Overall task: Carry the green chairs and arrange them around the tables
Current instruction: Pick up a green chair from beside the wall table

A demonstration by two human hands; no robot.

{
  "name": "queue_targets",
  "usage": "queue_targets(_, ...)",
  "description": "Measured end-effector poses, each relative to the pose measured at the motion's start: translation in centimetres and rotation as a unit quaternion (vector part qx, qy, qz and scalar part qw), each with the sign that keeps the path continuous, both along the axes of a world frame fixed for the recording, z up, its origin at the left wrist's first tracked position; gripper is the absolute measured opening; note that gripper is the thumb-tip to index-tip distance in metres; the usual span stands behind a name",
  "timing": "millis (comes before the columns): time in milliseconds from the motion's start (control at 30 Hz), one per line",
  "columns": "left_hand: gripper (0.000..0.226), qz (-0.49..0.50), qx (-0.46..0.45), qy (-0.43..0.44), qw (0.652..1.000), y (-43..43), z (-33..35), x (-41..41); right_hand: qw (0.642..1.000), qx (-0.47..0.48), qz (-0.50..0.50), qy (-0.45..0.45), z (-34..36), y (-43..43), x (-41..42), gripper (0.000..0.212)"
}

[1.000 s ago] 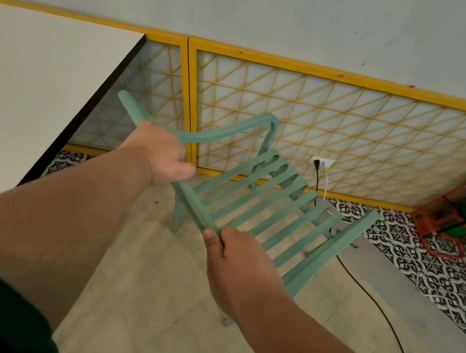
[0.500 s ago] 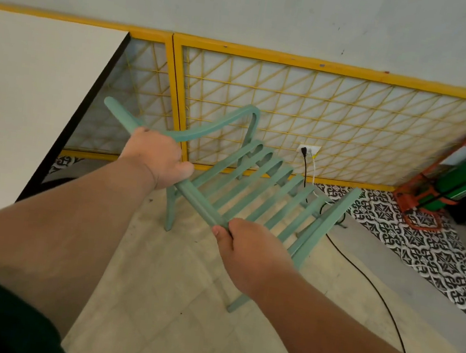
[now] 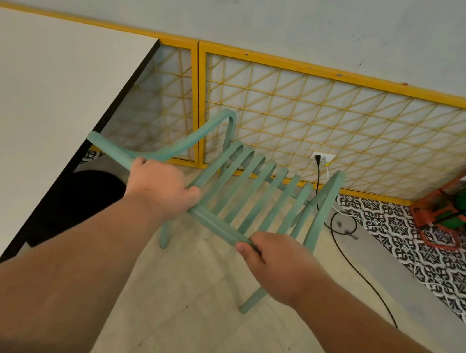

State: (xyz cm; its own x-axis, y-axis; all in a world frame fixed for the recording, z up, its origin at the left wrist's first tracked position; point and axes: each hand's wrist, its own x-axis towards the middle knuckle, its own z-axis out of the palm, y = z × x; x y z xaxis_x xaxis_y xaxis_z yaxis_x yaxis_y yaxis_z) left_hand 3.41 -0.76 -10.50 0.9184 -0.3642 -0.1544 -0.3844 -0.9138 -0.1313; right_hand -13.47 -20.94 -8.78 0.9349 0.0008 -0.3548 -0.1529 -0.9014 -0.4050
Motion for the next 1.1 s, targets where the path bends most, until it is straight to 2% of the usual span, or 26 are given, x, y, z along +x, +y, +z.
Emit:
queue_targets(300,0.057,0.017,-0.037,0.006,0.999,-4.4,-0.1,-5.4,0.998,-0.054,0.022,0.005,0.3,-6.1,-3.3,0.049)
queue_targets(500,0.061,0.001,-0.026,0.026,0.999,-5.2,0.6,-5.8,0.999,-0.039,-0.004,-0.009,0.1,-7.2,-3.6,0.052)
queue_targets(567,0.071,-0.043,-0.014,0.091,0.995,-4.8,1.4,-4.8,0.999,-0.04,0.003,-0.031,-0.1,-7.1,-3.9,0.053)
queue_targets(633,0.094,-0.095,0.001,0.146,0.985,-3.3,2.5,-2.7,0.998,-0.038,-0.002,-0.049,0.0,-7.1,-4.1,0.057)
queue_targets(700,0.119,-0.117,0.055,0.131,0.983,-0.8,3.1,0.5,0.998,-0.033,-0.014,-0.049,0.1,-7.1,-4.0,0.073)
queue_targets(767,0.127,-0.093,0.104,0.135,0.981,1.5,2.4,2.5,0.998,-0.041,-0.009,-0.037,0.0,-6.8,-3.8,0.064)
queue_targets(833,0.124,-0.079,0.097,0.16,0.979,2.5,1.4,3.0,0.999,-0.05,-0.013,-0.006,-0.2,-6.5,-3.5,0.061)
queue_targets(933,0.119,-0.077,0.082,0.153,0.982,2.2,1.4,2.6,0.994,-0.037,-0.039,0.098,0.2,-6.2,-2.5,0.068)
queue_targets(1000,0.119,-0.077,0.079,0.149,0.983,2.2,1.7,2.4,0.985,-0.012,-0.081,0.155,0.3,-5.4,-1.3,0.086)
queue_targets(1100,0.118,-0.082,0.081,0.137,0.984,2.3,1.6,2.5,0.987,-0.001,-0.12,0.102,-0.8,-2.7,0.5,0.093)
